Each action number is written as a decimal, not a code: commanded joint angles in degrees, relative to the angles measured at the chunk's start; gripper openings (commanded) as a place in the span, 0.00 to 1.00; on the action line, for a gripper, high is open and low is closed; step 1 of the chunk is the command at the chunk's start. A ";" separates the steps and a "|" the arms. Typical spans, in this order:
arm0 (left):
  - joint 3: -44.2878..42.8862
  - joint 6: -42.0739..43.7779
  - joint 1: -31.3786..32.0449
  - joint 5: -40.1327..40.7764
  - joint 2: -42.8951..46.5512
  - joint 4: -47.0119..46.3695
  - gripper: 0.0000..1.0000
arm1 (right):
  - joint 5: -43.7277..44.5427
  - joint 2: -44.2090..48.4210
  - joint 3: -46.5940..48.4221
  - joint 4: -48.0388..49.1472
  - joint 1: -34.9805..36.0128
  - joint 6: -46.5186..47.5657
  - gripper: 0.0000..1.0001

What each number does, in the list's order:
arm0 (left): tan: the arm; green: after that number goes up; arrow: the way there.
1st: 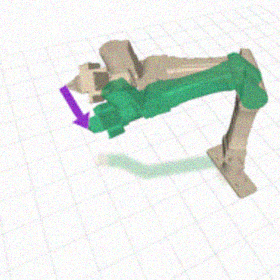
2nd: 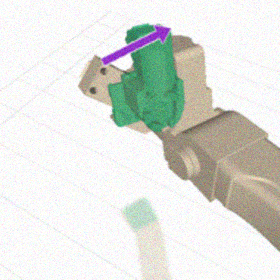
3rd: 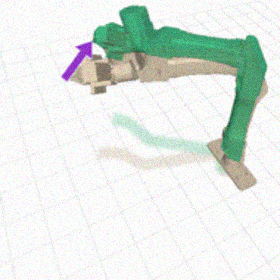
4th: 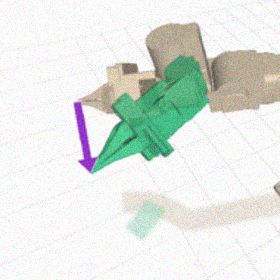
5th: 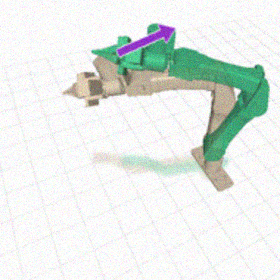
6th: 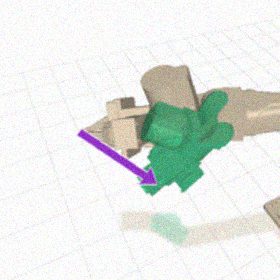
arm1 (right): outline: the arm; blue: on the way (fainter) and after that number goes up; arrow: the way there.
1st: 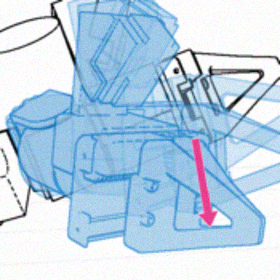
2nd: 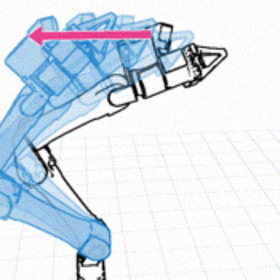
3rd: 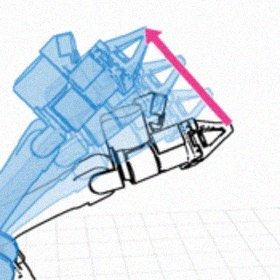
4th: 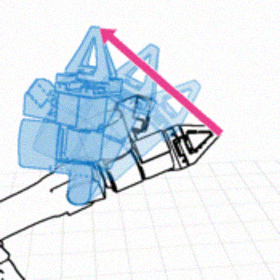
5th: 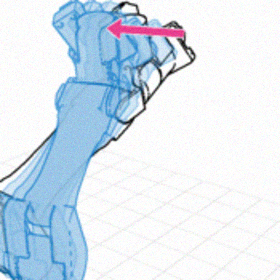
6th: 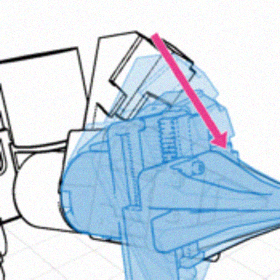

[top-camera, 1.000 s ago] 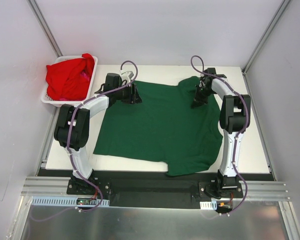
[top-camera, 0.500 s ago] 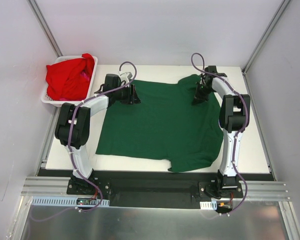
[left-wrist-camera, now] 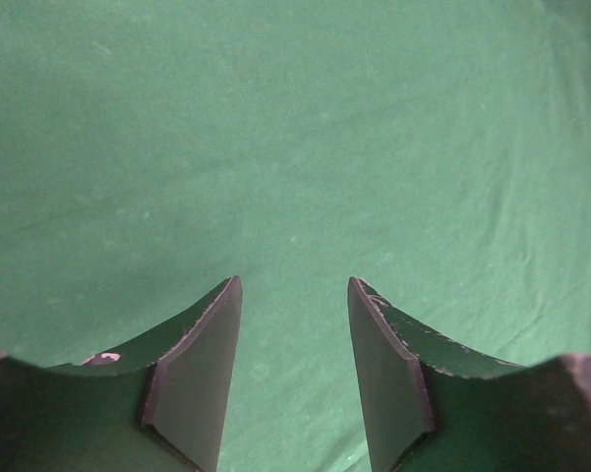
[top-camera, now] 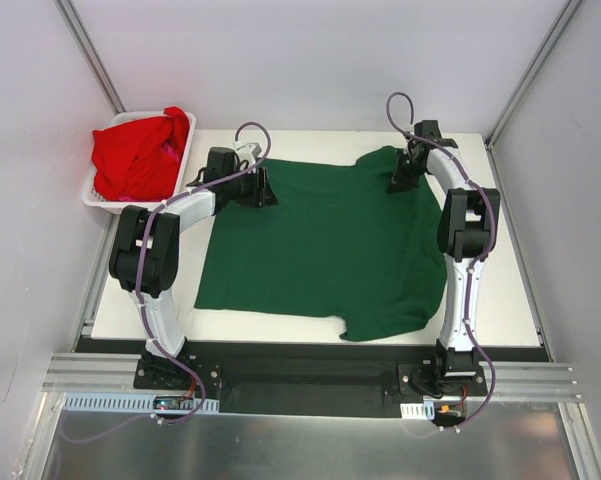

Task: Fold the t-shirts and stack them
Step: Flatten the tshirt out

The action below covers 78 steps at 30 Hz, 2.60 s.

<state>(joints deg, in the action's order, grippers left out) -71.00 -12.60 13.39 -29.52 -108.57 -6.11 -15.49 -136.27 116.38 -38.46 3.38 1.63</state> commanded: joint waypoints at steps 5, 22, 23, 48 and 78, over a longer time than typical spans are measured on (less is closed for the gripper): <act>-0.46 1.00 -0.91 -0.45 1.96 -0.48 0.47 | -0.95 1.94 2.05 3.19 -1.18 1.62 0.01; 4.64 -1.73 -0.64 -4.50 8.64 -3.21 0.47 | -4.98 25.18 -21.45 4.98 0.22 0.48 0.02; 4.73 -1.64 -0.73 -4.50 8.82 -3.21 0.46 | -5.25 24.91 -22.41 3.84 0.66 0.48 0.02; 5.17 -0.41 -0.91 -1.25 7.24 -3.21 0.45 | 21.54 13.84 -20.67 -10.14 9.90 2.94 0.01; 5.17 -2.42 -1.87 0.77 2.33 -2.95 0.31 | 12.59 27.53 -22.50 -0.48 8.58 3.12 0.01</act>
<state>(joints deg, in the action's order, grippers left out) -65.65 -14.04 11.88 -30.15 -103.46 -8.08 1.37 -120.75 97.32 -43.75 11.90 6.46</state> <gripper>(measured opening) 0.347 0.014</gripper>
